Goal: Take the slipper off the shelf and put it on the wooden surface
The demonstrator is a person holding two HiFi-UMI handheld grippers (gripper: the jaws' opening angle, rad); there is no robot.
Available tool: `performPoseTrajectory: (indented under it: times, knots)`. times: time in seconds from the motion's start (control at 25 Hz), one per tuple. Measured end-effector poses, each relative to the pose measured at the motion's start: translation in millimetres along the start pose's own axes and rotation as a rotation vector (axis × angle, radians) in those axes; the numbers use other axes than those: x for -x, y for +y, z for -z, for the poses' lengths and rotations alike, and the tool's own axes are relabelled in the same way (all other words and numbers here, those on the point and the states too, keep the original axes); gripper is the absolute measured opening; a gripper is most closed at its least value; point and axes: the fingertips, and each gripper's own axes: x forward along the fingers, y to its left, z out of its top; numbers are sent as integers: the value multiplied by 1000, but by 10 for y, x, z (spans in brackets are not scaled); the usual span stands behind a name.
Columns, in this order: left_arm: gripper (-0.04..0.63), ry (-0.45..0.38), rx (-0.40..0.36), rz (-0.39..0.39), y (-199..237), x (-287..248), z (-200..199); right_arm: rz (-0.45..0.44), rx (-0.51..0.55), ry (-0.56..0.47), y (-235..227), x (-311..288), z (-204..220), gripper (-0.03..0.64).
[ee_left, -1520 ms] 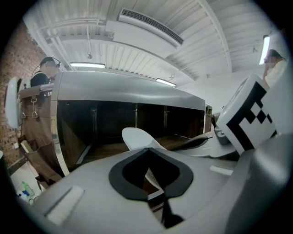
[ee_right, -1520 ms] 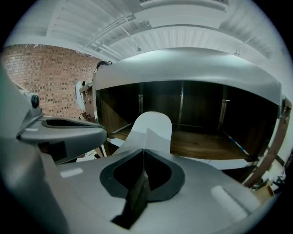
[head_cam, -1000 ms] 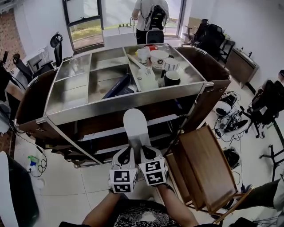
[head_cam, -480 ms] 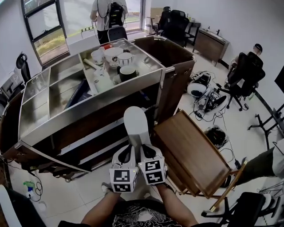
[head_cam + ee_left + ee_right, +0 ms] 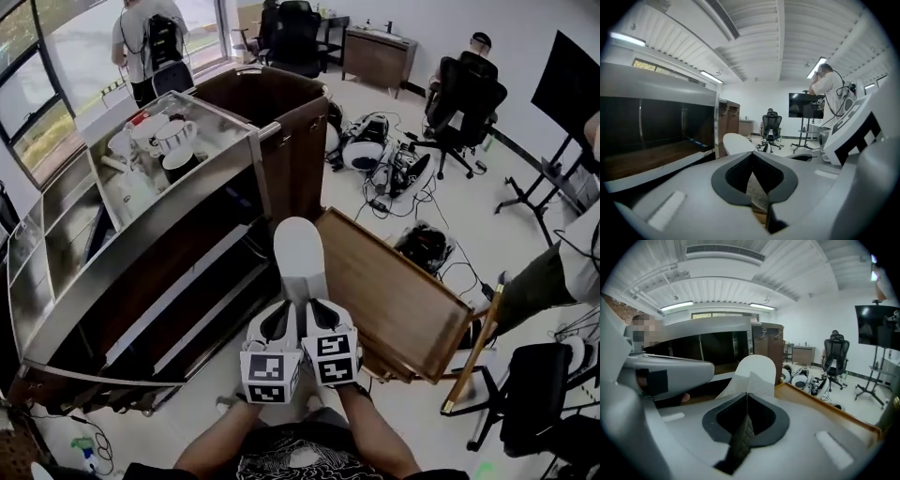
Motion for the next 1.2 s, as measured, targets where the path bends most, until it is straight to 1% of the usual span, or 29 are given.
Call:
performPoseTrajectory:
  times: [0.12, 0.32, 0.52, 0.72, 0.92, 1.08, 1.2]
  knots:
    - [6, 29, -9, 74, -341, -155, 69, 73, -50, 1, -345, 149, 132, 12]
    - [6, 44, -46, 199, -953, -351, 126, 195, -114, 6, -885, 473, 349, 12]
    - [6, 66, -58, 301, -1503, -490, 251, 310, -168, 20, -1364, 807, 591, 12]
    - [6, 68, -63, 366, -1889, -612, 302, 398, -224, 34, -1745, 1055, 823, 12]
    - [6, 77, -55, 410, -2126, -735, 411, 480, -256, 65, -2045, 1207, 1038, 12]
    - [6, 91, -40, 451, -2342, -816, 462, 553, -309, 87, -2311, 1320, 1263, 12]
    - [6, 106, -48, 477, -2455, -858, 491, 596, -345, 113, -2484, 1361, 1457, 12]
